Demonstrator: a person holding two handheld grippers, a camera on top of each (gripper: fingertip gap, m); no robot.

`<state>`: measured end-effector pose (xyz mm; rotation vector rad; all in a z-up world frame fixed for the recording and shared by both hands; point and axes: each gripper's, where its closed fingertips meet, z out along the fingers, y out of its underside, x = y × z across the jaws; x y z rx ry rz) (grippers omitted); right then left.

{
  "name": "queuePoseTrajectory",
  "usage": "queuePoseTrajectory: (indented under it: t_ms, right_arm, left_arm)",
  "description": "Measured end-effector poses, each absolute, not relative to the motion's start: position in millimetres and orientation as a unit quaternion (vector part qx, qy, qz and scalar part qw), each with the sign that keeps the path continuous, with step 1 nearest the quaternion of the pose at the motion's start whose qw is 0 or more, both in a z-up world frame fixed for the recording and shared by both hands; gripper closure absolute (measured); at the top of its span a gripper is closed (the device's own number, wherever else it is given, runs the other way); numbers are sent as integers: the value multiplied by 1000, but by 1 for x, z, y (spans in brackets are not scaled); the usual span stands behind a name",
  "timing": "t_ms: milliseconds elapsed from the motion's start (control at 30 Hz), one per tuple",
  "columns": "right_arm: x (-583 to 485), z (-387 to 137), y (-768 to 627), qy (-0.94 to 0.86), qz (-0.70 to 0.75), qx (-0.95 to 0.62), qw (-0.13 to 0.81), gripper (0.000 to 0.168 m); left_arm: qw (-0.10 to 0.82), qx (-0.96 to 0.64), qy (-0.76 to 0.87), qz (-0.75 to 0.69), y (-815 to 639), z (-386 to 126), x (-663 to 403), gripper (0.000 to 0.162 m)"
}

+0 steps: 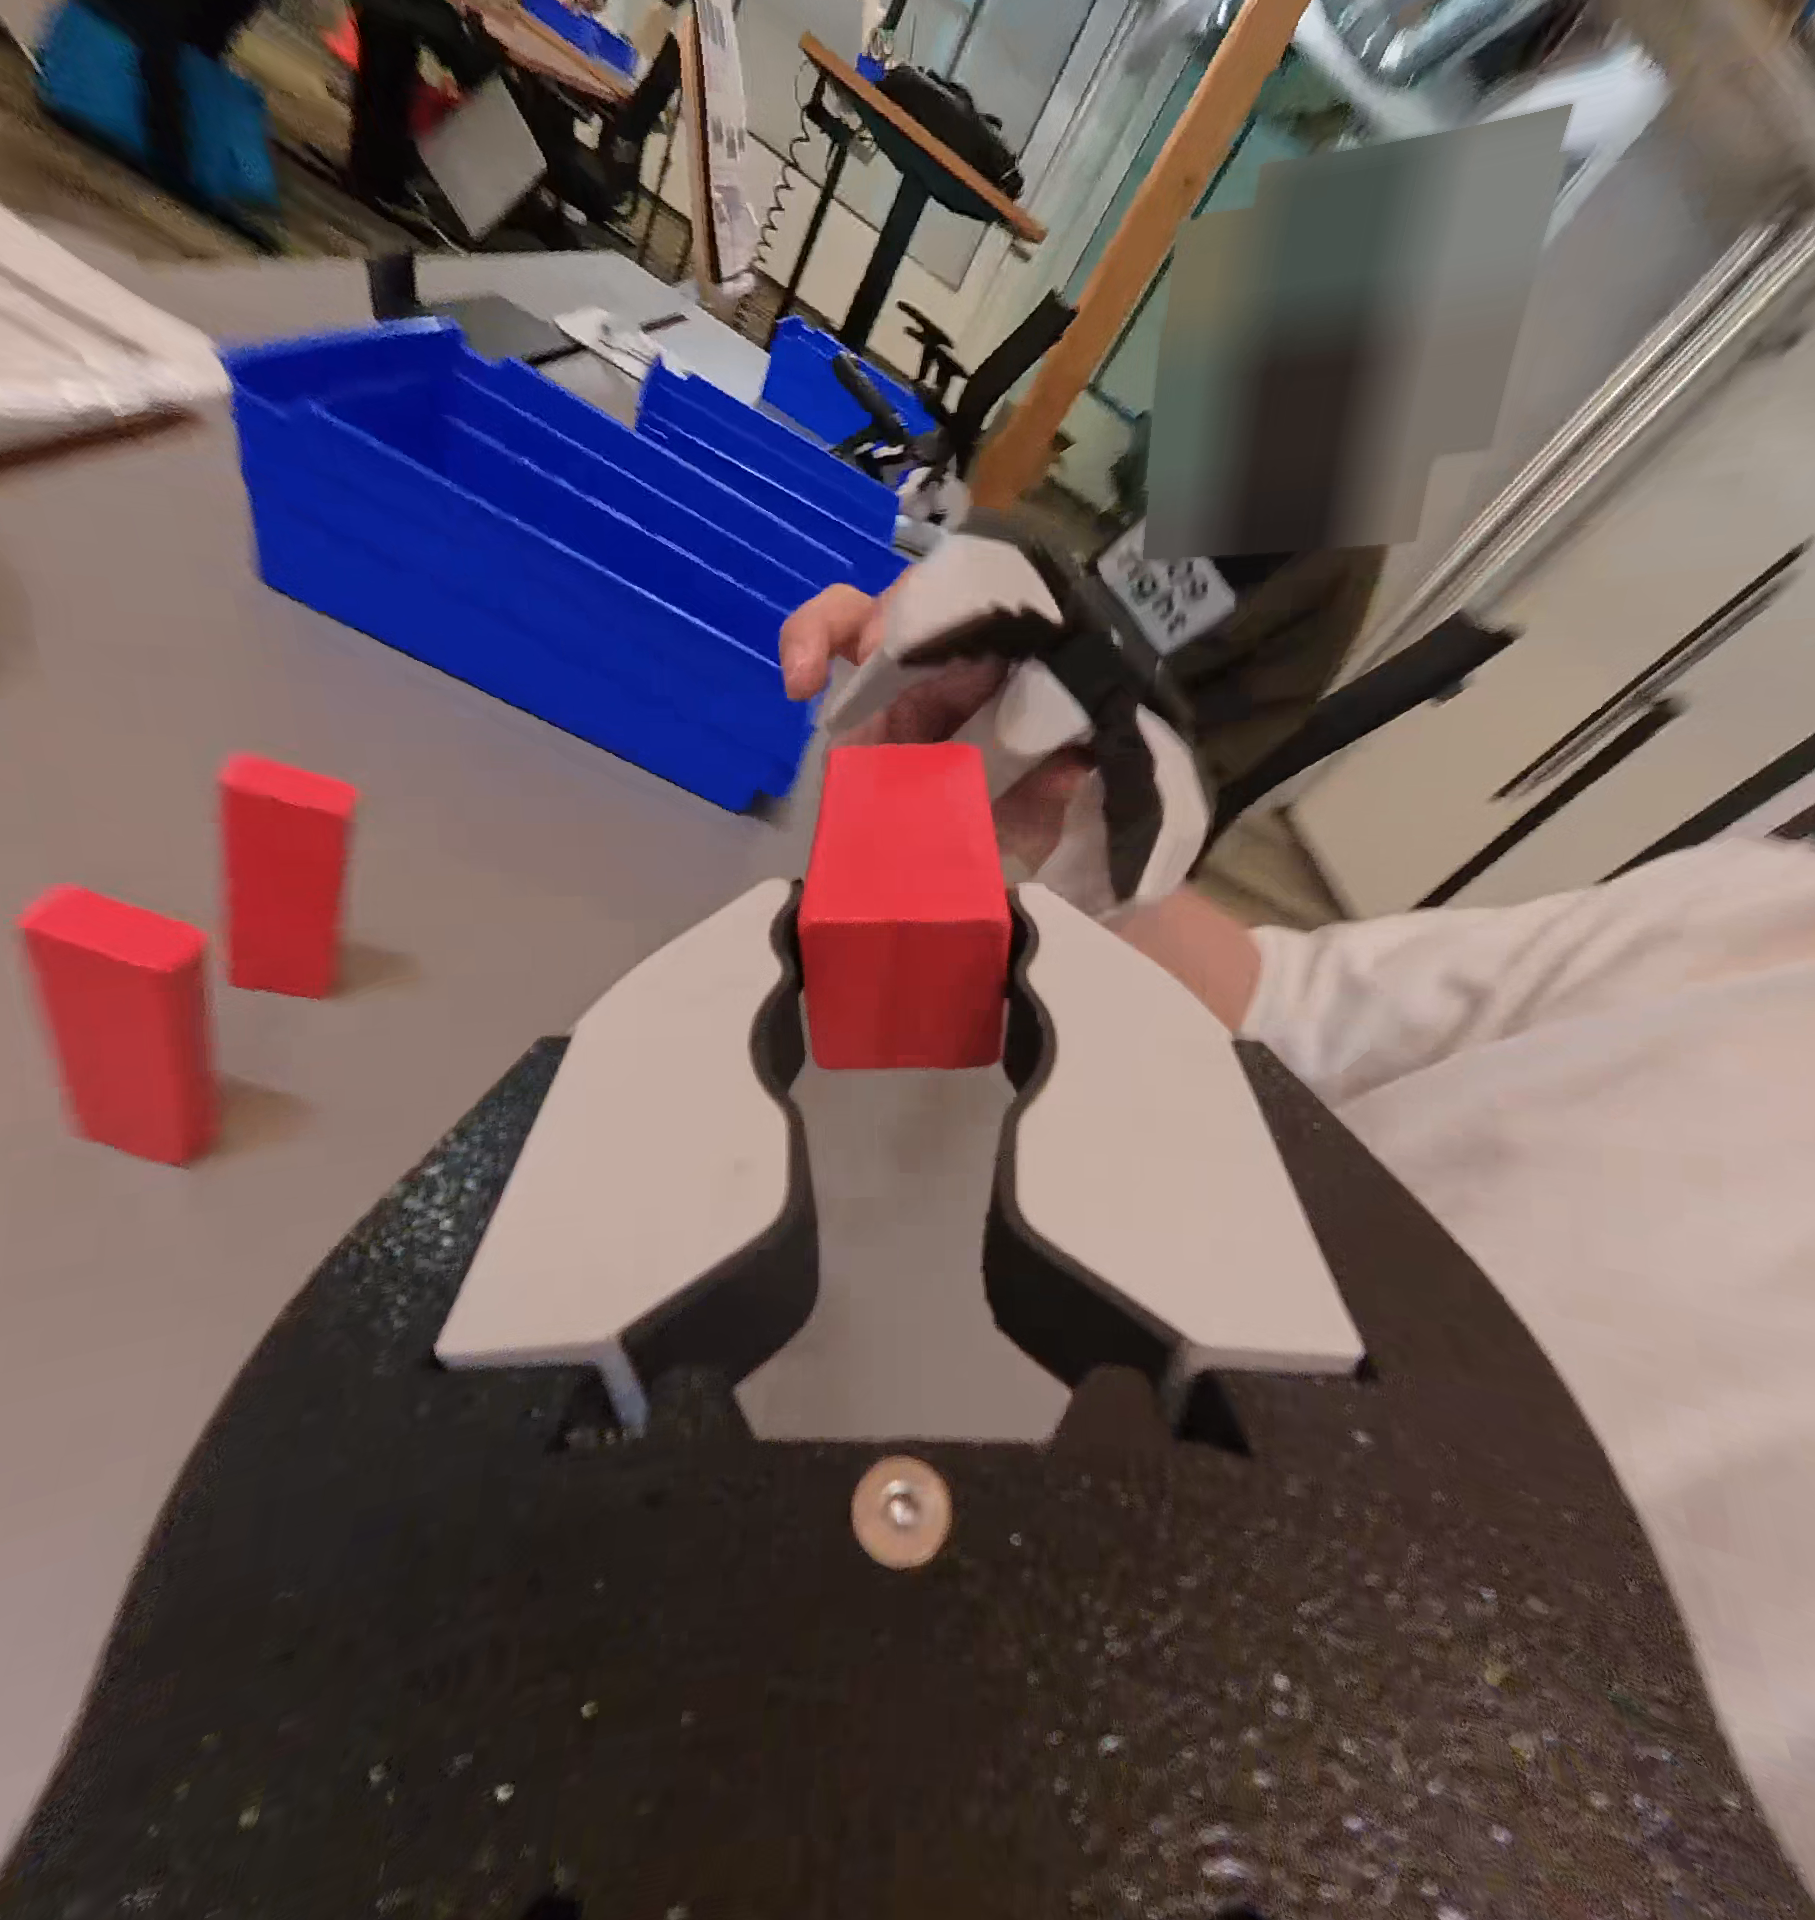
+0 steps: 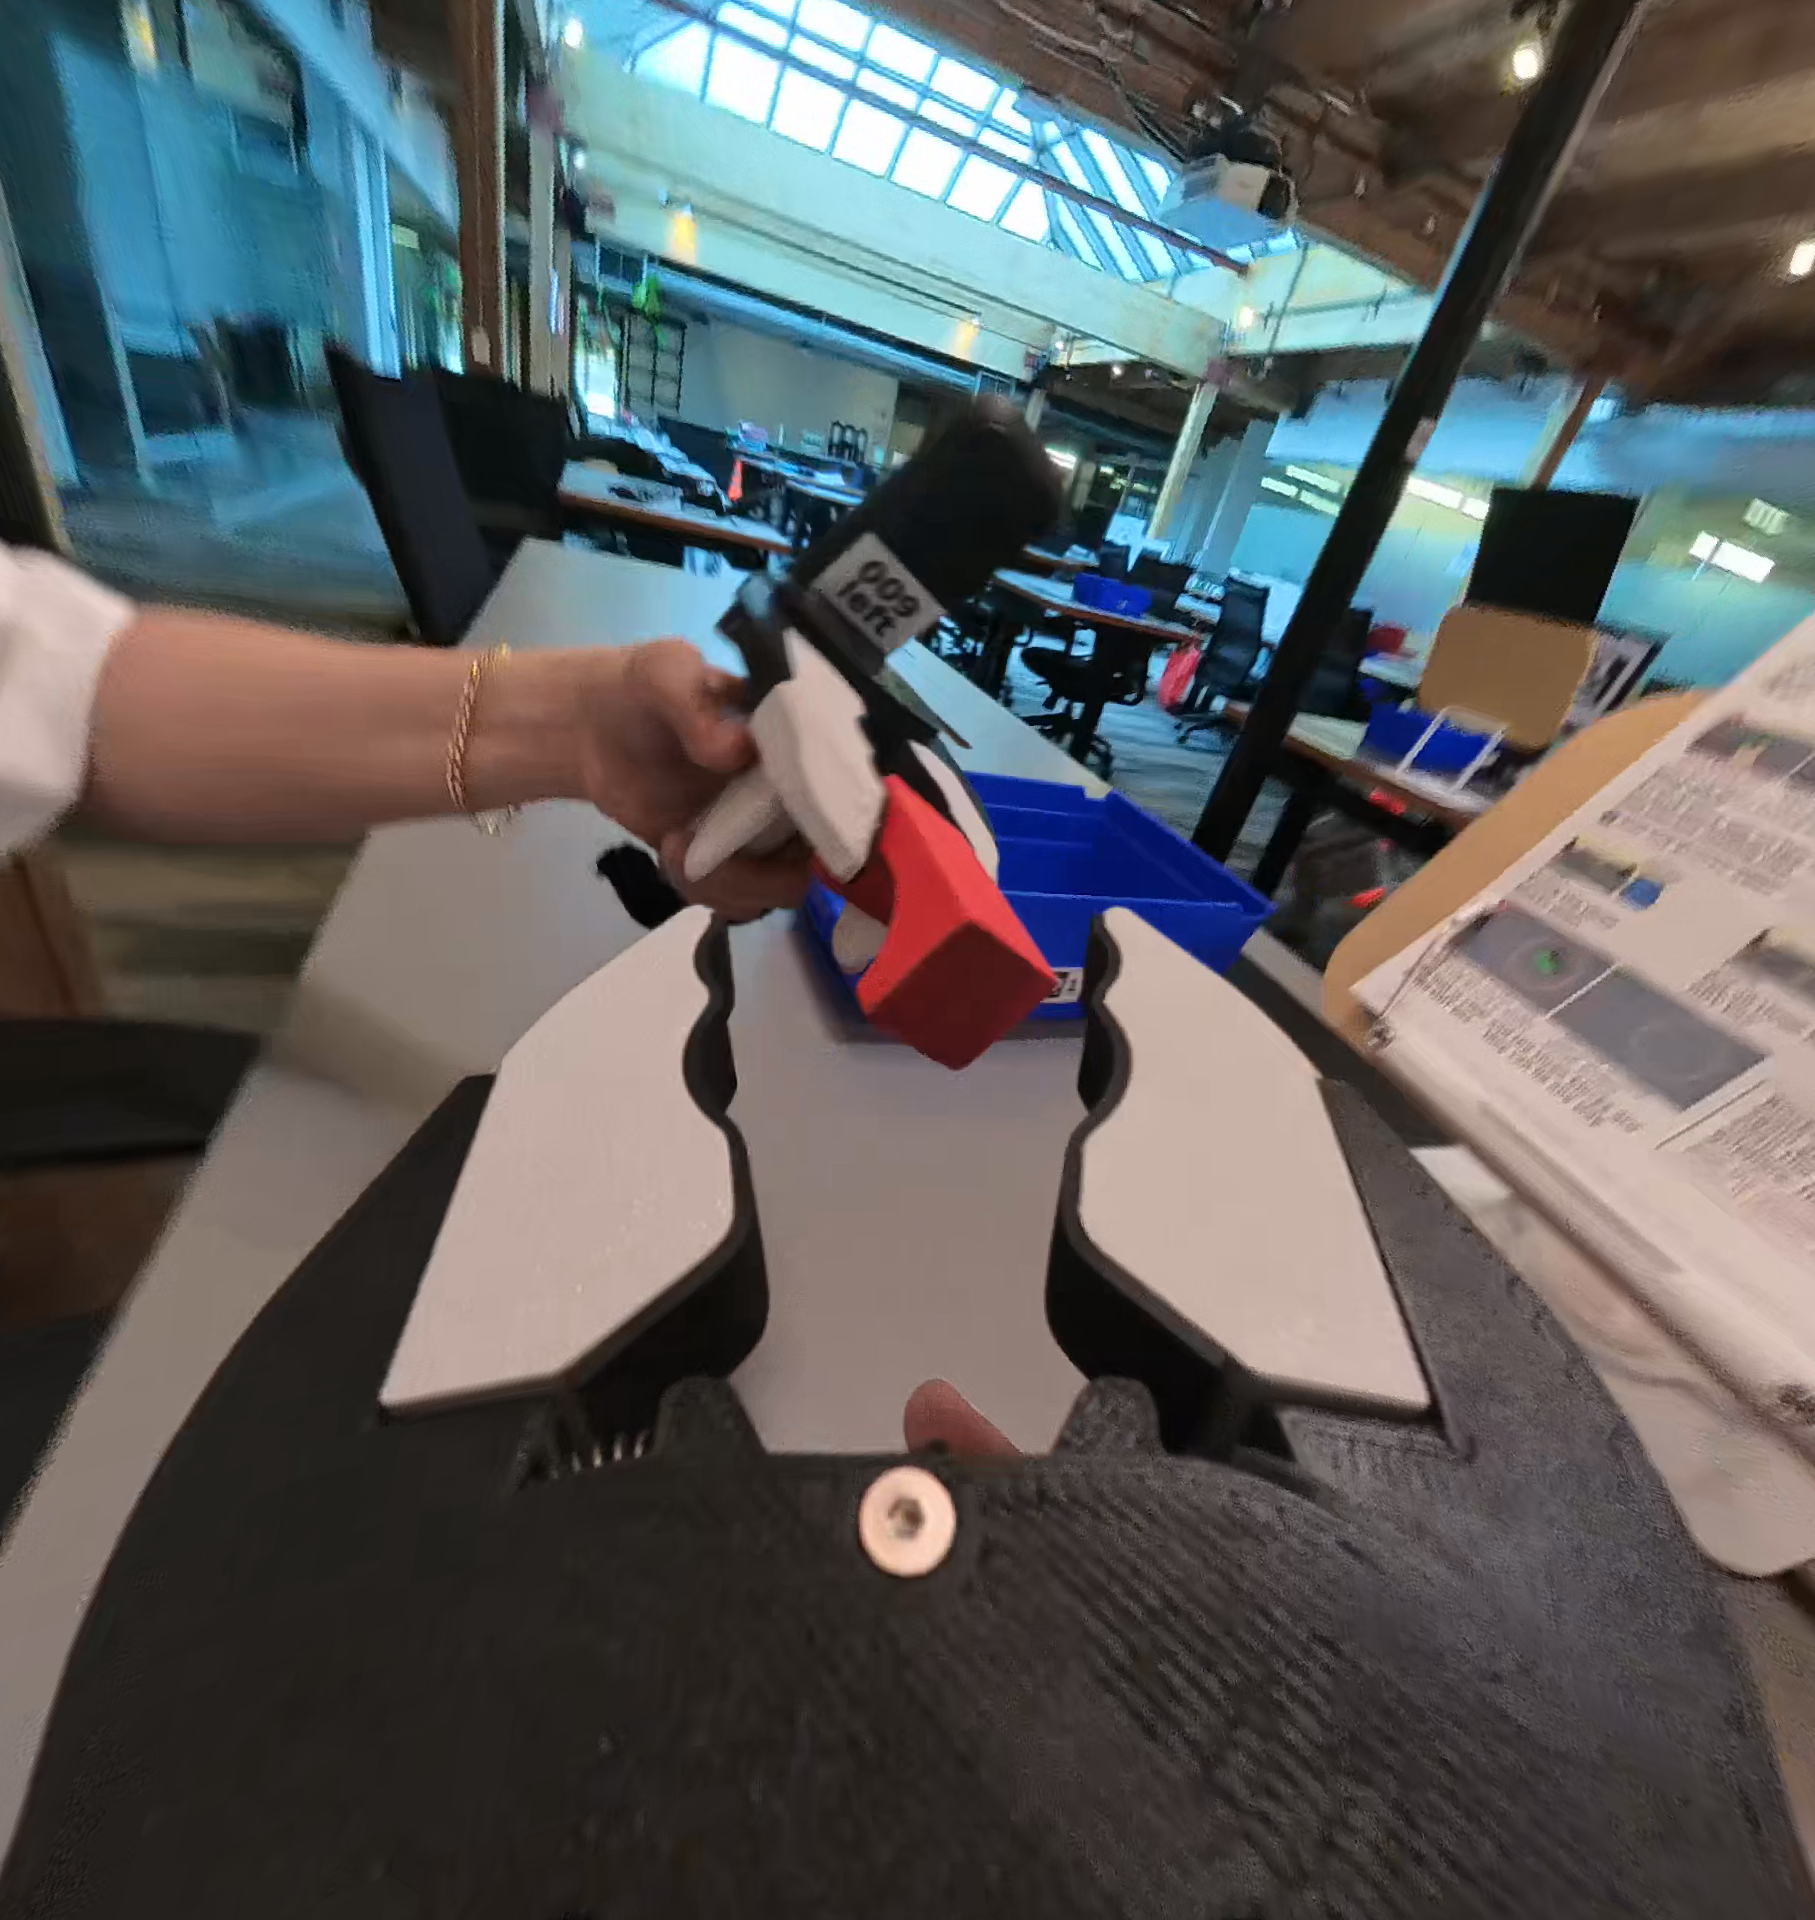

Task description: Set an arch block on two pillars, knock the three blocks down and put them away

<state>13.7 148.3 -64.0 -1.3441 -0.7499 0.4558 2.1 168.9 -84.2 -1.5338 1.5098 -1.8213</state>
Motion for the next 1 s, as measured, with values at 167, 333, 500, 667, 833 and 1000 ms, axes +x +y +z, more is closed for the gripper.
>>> queuePoseTrajectory:
  t_ms: [167, 333, 500, 667, 833, 1000]
  right_arm:
    - [16, -61, 157, -348, 266, -649, 622, 98]
    - [11, -65, 162, -397, 256, -669, 574, 115]
    - [8, -82, 161, -432, 235, -688, 534, 117]
    - [8, -84, 161, -440, 225, -686, 533, 135]
    - [9, -94, 162, -469, 195, -703, 498, 136]
    - [7, -112, 162, -490, 194, -724, 444, 137]
  left_arm:
    - [268, -471, 612, -576, 163, -81, 2, 127]
    - [312, -430, 656, -535, 154, -86, 4, 127]
    - [328, -429, 659, -524, 155, -90, 6, 127]
    - [334, -437, 660, -512, 159, -94, 7, 127]
    - [337, -441, 671, -491, 161, -102, 7, 127]
    - [352, -431, 685, -471, 159, -107, 7, 127]
